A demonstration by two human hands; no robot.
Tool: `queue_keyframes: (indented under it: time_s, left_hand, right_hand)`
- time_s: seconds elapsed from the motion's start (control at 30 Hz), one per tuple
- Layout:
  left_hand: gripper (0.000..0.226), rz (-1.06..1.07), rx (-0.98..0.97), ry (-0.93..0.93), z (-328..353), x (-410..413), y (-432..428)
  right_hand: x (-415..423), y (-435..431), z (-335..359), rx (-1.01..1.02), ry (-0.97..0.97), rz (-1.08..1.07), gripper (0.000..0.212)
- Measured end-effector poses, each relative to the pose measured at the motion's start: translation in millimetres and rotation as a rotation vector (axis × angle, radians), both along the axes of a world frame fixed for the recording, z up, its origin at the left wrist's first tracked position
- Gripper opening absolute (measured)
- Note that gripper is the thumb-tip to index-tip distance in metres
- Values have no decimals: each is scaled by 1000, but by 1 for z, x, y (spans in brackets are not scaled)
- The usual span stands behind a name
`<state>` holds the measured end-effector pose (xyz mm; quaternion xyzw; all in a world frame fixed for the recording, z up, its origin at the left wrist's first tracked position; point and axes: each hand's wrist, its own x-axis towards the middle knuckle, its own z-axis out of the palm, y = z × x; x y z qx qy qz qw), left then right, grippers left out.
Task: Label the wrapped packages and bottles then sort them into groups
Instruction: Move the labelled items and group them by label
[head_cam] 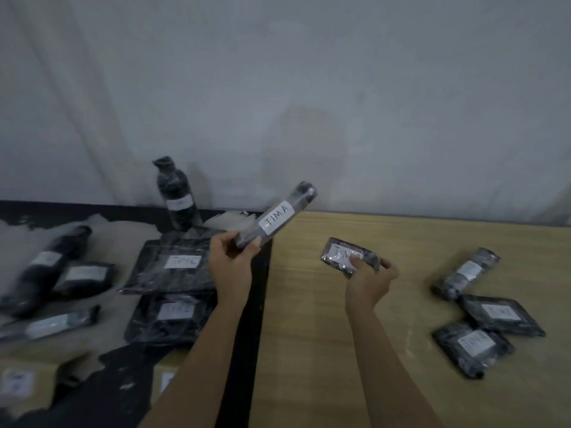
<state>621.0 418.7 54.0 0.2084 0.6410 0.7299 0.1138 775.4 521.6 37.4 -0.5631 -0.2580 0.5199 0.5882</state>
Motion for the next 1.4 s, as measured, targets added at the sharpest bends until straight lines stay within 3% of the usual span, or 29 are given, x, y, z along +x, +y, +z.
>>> queue_keyframes:
  time_s: [0.13,0.27,0.53,0.87,1.07,1.2,1.3,1.4]
  left_hand:
    - [29,174,125,23,13,-55,-37]
    - [29,296,167,-17,20,-121,-82]
    - [31,466,103,-61,19,-256,-169]
    - [40,635,-326,-309,-35,-410,-275]
    - [39,601,-636,-356,-55,-436,-285]
    - [55,571,-873,-417,-61,-453,-281]
    - [66,557,-927,-462,-61,-461,-276]
    - [69,503,-978,-456,-61,-466,-266]
  right_hand:
    - [-66,-34,19,4,134,176,41]
    - [-144,-77,30,28,124,328,34]
    - [-283,-165,40,37,90,458,34]
    - [-395,-224,19,-53,-15,524,35]
    - [-435,-215,-2,-48,-128,514,37]
    - [-458,-192,-17,-74,-225,549,36]
    - [-471,-178,-30,-107,-412,647,33]
    - [-479,-173,-39,-201,-439,766,23]
